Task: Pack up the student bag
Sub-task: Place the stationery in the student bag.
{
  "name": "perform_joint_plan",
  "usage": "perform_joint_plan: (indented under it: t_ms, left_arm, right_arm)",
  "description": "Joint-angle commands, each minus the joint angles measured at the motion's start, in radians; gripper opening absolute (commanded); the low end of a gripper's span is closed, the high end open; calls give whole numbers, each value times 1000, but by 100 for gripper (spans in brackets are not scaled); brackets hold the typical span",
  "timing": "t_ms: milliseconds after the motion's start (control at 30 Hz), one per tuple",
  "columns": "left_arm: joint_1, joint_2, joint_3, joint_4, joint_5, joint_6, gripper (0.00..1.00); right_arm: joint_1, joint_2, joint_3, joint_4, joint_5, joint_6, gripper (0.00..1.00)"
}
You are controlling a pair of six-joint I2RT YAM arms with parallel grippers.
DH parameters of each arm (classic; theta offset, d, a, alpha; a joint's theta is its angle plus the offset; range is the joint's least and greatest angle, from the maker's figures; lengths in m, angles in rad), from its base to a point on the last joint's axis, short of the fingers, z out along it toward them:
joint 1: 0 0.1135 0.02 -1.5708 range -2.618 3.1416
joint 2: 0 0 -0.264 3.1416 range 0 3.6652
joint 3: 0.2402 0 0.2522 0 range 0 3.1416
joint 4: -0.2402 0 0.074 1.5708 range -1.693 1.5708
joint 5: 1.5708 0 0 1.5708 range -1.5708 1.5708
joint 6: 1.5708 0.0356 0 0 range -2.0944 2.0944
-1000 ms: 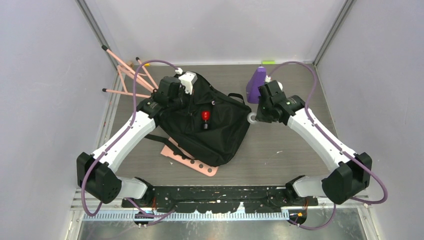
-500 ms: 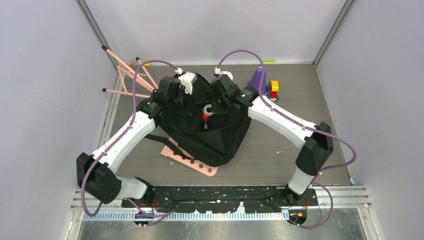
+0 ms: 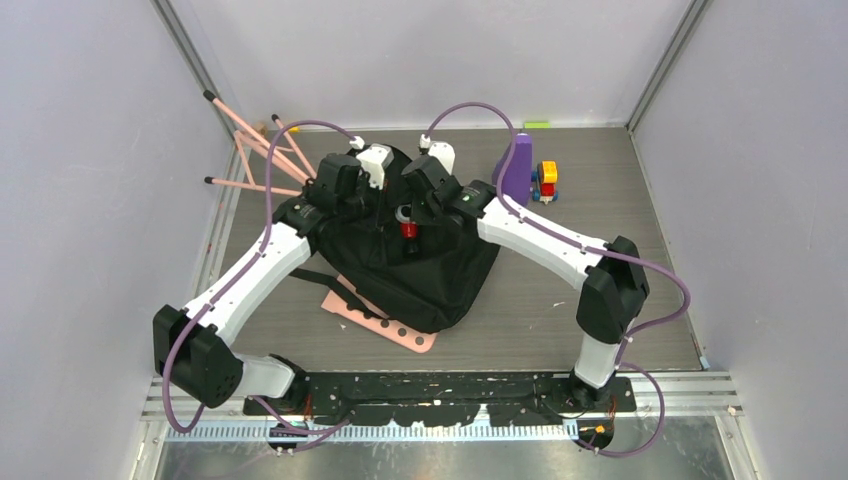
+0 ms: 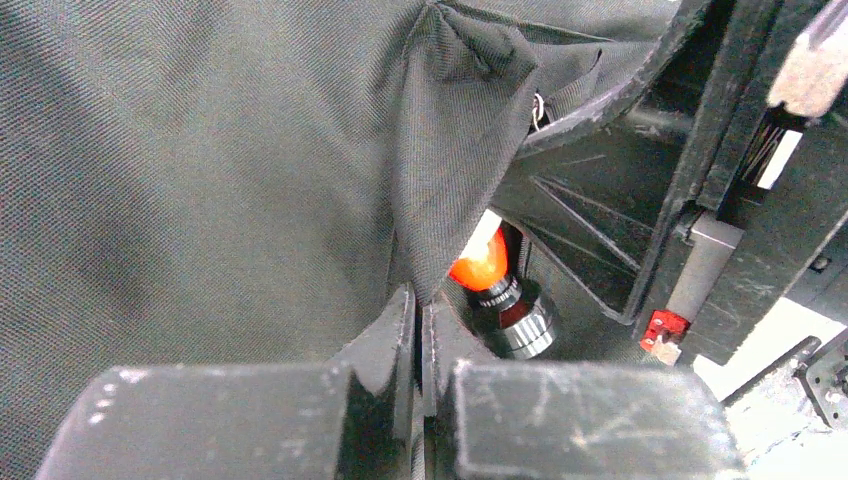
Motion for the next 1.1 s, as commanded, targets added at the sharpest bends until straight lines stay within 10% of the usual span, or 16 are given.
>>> perform_joint_plan:
  t_ms: [0, 233, 500, 1067]
  left_arm:
    - [10, -59, 13, 4, 7, -8, 0]
    - [11, -58, 13, 3, 3, -7, 0]
    - [11, -52, 13, 2, 0, -5, 0]
    - [11, -47, 13, 3, 5, -8, 0]
  right_arm:
    - [14, 21, -5, 168, 204, -9, 1]
    - [64, 24, -71, 223, 474, -76, 2]
    - [73, -31, -58, 149, 359, -109, 59]
    - [73, -207, -63, -155, 242, -72, 67]
